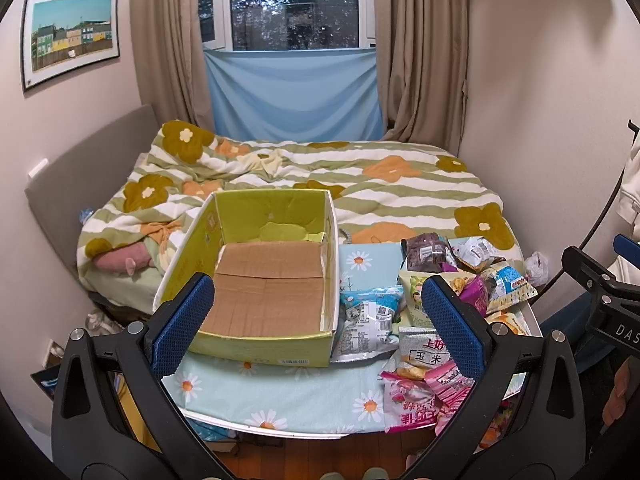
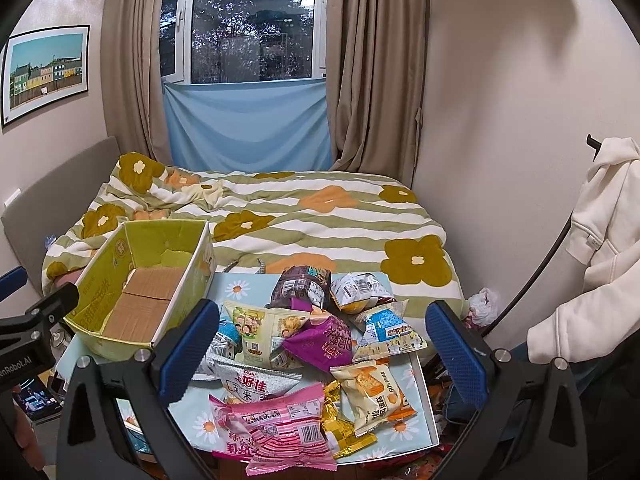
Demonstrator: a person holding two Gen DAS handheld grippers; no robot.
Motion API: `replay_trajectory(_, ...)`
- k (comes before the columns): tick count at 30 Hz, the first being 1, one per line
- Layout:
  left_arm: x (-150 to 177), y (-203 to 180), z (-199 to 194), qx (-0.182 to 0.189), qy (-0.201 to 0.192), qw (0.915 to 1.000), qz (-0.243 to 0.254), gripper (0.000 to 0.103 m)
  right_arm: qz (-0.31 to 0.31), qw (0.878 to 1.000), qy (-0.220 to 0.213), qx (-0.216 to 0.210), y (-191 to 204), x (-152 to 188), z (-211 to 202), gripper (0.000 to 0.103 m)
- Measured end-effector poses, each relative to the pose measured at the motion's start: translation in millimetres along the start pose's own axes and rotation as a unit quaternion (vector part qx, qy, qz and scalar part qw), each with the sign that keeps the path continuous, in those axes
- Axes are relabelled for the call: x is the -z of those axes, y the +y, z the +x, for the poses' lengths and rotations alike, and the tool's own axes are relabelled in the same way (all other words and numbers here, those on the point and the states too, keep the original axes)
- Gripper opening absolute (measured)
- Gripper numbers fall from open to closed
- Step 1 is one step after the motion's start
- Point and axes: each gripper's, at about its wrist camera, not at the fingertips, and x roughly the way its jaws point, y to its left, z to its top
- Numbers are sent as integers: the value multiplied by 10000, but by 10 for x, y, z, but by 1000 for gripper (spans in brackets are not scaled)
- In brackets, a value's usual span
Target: Organize snacks
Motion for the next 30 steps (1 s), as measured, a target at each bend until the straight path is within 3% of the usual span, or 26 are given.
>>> replay_trajectory(16, 3, -4, 16, 52, 72, 10000, -21, 103, -13, 10000, 32, -31, 1, -6, 1, 103)
replay_trajectory(22, 149, 2, 232, 353, 620, 9974, 12, 103, -10, 9996, 279, -41, -47, 93, 63, 103)
replay_trajectory(30, 702, -114, 786, 827, 1565, 9842, 85, 103, 4, 9929, 1124, -387, -130, 673, 450, 103)
